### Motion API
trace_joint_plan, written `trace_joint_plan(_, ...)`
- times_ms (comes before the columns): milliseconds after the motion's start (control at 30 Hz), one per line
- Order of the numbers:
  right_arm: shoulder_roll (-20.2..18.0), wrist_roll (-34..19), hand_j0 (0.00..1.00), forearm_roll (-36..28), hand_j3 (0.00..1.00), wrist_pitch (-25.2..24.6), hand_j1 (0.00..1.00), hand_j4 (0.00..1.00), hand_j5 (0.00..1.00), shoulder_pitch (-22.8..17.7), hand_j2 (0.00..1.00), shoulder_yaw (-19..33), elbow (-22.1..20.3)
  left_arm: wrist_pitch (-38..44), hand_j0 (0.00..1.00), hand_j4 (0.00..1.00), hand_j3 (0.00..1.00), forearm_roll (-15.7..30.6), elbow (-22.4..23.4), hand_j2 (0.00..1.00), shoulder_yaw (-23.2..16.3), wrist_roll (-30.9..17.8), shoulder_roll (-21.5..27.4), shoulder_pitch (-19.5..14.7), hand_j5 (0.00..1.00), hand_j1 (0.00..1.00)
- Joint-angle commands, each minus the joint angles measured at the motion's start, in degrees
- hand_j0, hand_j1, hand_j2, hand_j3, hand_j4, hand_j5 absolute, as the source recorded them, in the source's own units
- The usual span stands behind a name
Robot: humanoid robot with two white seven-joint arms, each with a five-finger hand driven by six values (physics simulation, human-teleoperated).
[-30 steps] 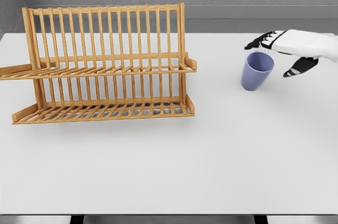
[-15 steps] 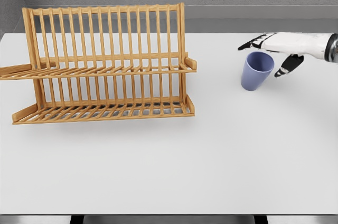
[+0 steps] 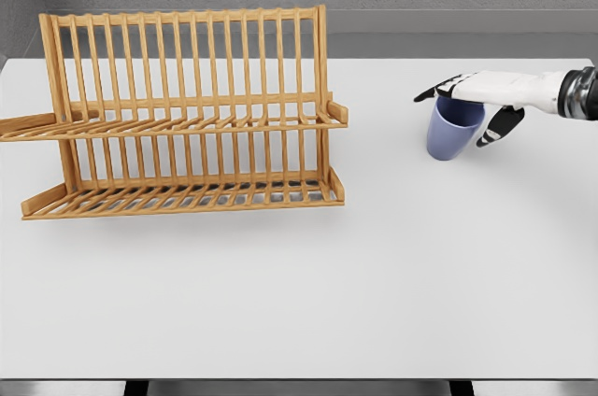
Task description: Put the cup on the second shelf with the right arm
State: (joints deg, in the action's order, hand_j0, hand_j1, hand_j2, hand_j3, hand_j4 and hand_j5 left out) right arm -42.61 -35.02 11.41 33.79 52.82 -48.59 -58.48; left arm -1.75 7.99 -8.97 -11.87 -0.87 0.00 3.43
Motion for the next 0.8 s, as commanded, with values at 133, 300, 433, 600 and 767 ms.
trace_joint_plan(133,0.2,0.0,0.67,-0.3,0.67,-0.7,0.67,0.67,0.67,0.0,0.67,-0.5,-0.2,0.0,1.00,1.00,1.00,0.0,-0.1,1.00,0.0,0.0,0.0,0.0,1.00,1.00)
trace_joint_plan(300,0.1,0.0,0.60,-0.3,0.60,-0.7,0.60,0.60,0.60,0.1,0.60,-0.5,-0.3,0.0,1.00,1.00,1.00,0.0,0.0,1.00,0.0,0.0,0.0,0.0,1.00,1.00)
trace_joint_plan(433,0.0,0.0,0.60,-0.3,0.60,-0.7,0.60,0.60,0.60,0.6,0.60,-0.1,-0.5,0.0,1.00,1.00,1.00,0.0,0.0,1.00,0.0,0.0,0.0,0.0,1.00,1.00)
trace_joint_plan(600,-0.4,0.0,0.60,-0.3,0.60,-0.2,0.60,0.60,0.60,1.0,0.60,0.3,-1.1,0.0,1.00,1.00,1.00,0.0,-0.1,1.00,0.0,0.0,0.0,0.0,1.00,1.00)
trace_joint_plan(767,-0.8,0.0,0.60,-0.4,0.60,-0.4,0.60,0.60,0.60,2.1,0.60,1.3,-3.7,0.0,1.00,1.00,1.00,0.0,0.0,1.00,0.0,0.0,0.0,0.0,1.00,1.00)
